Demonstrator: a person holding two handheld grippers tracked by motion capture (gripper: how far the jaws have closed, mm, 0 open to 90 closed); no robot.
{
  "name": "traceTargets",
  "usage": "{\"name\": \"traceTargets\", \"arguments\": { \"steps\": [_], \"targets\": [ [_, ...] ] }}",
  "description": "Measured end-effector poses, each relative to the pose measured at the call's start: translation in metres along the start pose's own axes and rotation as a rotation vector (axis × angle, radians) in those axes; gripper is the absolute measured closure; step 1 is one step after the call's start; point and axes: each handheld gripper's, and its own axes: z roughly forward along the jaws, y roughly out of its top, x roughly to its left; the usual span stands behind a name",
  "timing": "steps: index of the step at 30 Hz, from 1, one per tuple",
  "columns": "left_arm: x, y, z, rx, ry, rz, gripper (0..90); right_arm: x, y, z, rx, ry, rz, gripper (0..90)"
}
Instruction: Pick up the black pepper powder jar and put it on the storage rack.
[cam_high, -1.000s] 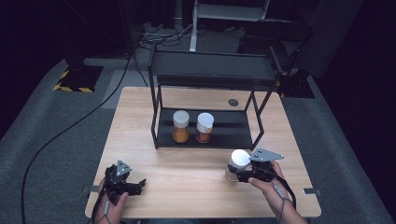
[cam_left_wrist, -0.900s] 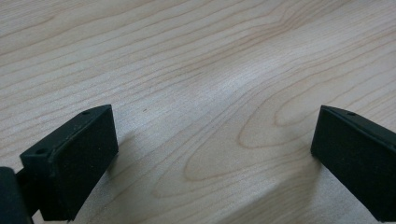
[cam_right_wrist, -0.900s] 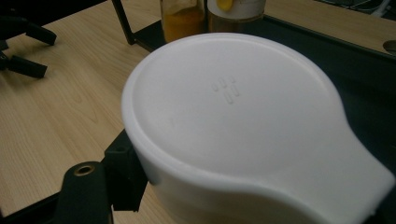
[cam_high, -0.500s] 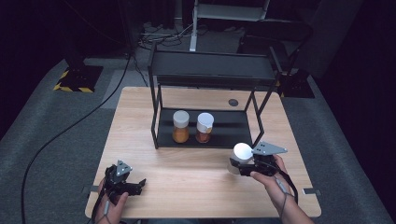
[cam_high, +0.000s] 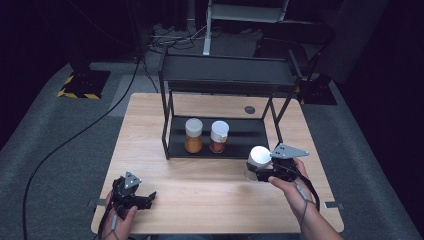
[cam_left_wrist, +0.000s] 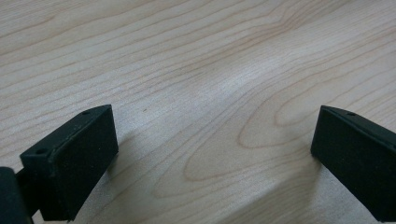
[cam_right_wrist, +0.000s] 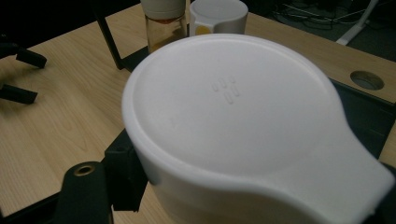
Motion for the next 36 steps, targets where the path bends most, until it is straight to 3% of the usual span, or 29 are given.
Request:
{"name": "traceTargets", "arguments": {
  "steps": [22,36],
  "targets": [
    [0.0,0.0,0.0,0.0,0.001,-0.003,0.3,-0.015,0.025,0.0,-0.001,-0.037,-0.012,30.9],
    [0.0,0.0,0.0,0.0,0.002,-0.003,0.3,-0.023,0.04,0.009,-0.001,-0.044,-0.016,30.8]
  ]
}}
